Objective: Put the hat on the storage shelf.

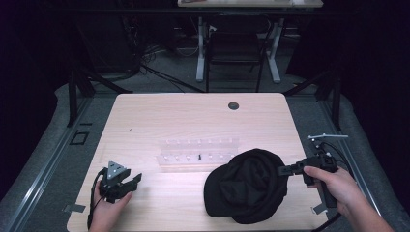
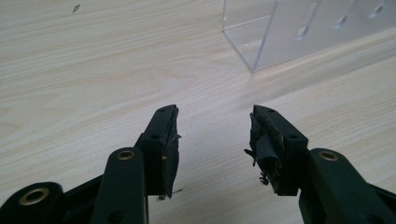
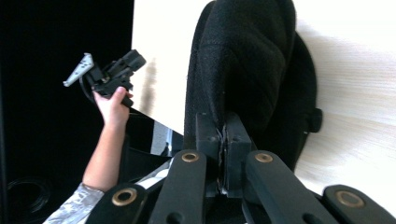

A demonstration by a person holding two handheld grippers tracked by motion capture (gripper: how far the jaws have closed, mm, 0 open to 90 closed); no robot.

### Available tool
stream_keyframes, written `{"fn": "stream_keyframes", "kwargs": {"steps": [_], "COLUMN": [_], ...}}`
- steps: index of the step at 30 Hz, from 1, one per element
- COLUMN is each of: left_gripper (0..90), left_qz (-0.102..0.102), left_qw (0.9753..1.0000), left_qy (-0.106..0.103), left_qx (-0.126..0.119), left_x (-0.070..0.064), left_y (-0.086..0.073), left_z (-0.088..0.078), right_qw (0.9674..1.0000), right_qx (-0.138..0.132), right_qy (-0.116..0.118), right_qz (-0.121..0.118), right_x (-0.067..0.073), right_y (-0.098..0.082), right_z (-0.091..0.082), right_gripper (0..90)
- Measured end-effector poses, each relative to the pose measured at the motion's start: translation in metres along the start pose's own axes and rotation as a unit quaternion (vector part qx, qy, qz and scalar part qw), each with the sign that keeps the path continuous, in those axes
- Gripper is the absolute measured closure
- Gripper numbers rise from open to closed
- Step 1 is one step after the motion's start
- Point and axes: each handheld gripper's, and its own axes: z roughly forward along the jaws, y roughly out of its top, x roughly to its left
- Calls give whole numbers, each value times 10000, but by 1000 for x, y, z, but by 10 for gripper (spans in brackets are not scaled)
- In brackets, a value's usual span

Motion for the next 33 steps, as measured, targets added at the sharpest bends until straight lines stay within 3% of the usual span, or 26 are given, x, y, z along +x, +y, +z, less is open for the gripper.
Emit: {"fn": "stream_keyframes", "kwargs": {"steps": [14, 21, 29, 30, 31, 33], "left_gripper": [516, 517, 516, 516, 516, 516], "left_qz": [45, 32, 33, 32, 19, 22], "left_qw": [10000, 10000, 10000, 10000, 10000, 10000], "left_qy": [17, 7, 10, 9, 6, 4], "left_qx": [-2, 6, 0, 3, -5, -6], "left_x": [-3, -2, -2, -2, -2, -2], "left_y": [0, 0, 0, 0, 0, 0], "left_z": [1, 1, 1, 1, 1, 1], "right_qw": [9998, 9994, 9980, 9979, 9972, 9971], "right_qx": [-76, -149, -321, -283, -393, -416], "right_qy": [134, 178, 249, 150, 299, 301], "right_qz": [-144, -270, -482, -572, -554, -561], "right_x": [23, 31, 52, 54, 56, 59], "right_y": [6, 9, 12, 13, 12, 13], "right_z": [-4, -12, -27, -31, -31, -32], "right_gripper": [882, 883, 883, 883, 883, 882]}}
